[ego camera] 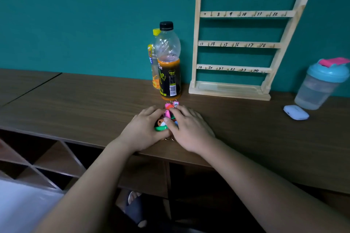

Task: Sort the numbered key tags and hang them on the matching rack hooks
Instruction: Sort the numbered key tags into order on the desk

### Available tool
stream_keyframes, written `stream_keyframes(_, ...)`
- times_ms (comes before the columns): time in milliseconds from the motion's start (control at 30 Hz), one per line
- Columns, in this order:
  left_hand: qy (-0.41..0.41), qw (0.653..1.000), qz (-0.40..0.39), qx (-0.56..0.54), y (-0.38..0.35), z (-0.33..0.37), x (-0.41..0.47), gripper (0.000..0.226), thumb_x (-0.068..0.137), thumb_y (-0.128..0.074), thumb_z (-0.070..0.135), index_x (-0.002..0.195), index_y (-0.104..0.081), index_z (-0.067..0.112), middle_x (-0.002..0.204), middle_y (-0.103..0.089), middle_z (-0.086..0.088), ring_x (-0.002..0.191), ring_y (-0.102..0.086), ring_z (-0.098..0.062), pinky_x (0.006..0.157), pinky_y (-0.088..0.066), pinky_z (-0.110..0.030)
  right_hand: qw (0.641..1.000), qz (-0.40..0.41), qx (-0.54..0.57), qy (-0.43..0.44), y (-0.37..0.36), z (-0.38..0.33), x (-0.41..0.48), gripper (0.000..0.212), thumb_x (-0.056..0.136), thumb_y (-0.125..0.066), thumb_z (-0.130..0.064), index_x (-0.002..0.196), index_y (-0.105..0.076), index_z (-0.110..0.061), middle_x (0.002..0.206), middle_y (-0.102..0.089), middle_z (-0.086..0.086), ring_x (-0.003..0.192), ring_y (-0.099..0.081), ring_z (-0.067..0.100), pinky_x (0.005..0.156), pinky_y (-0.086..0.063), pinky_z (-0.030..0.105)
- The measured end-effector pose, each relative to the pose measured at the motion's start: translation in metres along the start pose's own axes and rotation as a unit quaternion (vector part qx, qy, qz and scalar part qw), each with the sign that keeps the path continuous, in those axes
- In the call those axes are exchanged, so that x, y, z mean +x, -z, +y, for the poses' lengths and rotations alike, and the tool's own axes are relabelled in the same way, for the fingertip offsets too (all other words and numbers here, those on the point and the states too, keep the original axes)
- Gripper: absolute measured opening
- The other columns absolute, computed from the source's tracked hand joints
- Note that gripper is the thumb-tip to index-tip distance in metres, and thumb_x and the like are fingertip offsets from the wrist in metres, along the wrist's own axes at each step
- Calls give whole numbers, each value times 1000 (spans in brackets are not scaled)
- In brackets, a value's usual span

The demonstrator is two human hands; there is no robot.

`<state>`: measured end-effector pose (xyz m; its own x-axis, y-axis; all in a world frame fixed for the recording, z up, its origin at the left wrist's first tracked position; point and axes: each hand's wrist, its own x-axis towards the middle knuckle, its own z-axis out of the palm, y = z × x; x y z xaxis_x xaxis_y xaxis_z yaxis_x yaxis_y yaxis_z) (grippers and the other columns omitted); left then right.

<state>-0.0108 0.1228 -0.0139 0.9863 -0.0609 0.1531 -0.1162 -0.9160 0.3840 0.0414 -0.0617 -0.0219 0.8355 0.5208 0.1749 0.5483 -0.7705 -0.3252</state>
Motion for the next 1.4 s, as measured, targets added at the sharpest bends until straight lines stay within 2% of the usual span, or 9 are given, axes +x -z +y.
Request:
stream_keyframes(133,-1,999,10,-34,4,-7,3,68,76,-60,72,131,-61,32,108,-50,20,114,-56,-15,101,-51,-47,998,2,59,21,-1,-2,2,60,111,-27,-62,162,-33,-32,166,-38,-3,153,-35,21,126,-31,47)
stream_keyframes(300,-10,993,64,-95,13,-12,-1,63,87,-70,70,140,-60,37,119,-60,17,119,-58,-7,100,-50,-32,987,24,160,5,19,20,-14,56,110,-41,-55,157,-45,-26,158,-46,-8,143,-46,13,118,-43,42)
stream_keyframes(467,-28,991,104,-73,27,-16,-1,31,99,-68,39,130,-70,36,113,-65,21,114,-59,-5,92,-48,-26,986,17,165,7,27,41,-26,39,111,-46,-46,144,-57,-28,145,-50,-18,131,-49,-2,106,-51,30)
stream_keyframes(667,-9,994,87,-58,51,-17,34,23,96,-73,18,112,-78,35,99,-68,22,91,-63,2,79,-42,-8,981,33,190,24,22,42,-3,36,108,-51,-43,140,-59,-29,134,-54,-21,125,-53,-5,103,-53,27)
stream_keyframes(800,59,997,47,-14,65,-22,59,19,95,-68,22,105,-76,36,91,-75,15,83,-68,-1,73,-47,-18,978,38,207,16,18,43,8,28,108,-54,-42,134,-61,-33,128,-56,-23,119,-55,-7,95,-55,25)
stream_keyframes(967,77,996,46,-12,54,-42,54,5,93,-74,33,95,-74,38,82,-72,20,76,-63,12,62,-41,-2,974,51,220,12,18,45,7,17,107,-54,-41,120,-64,-38,118,-58,-24,115,-57,-6,90,-51,23)
stream_keyframes(1133,60,998,-8,-33,56,-42,39,24,89,-77,46,111,-75,40,89,-74,21,86,-67,8,69,-46,-6,973,58,224,12,17,41,9,14,105,-55,-41,114,-66,-37,113,-59,-24,113,-58,-5,87,-51,21)
stream_keyframes(1333,77,997,-18,3,54,-31,41,28,83,-81,31,108,-81,43,73,-68,23,75,-66,9,64,-44,-1,973,59,224,14,16,40,7,13,105,-58,-37,114,-67,-34,113,-59,-24,114,-57,-5,87,-49,19)
stream_keyframes(1400,89,996,-14,7,53,-31,42,30,83,-80,26,107,-81,44,76,-71,20,72,-70,0,68,-55,-13,972,60,227,12,17,39,7,12,104,-59,-36,113,-67,-34,113,-58,-24,112,-58,-5,86,-50,20)
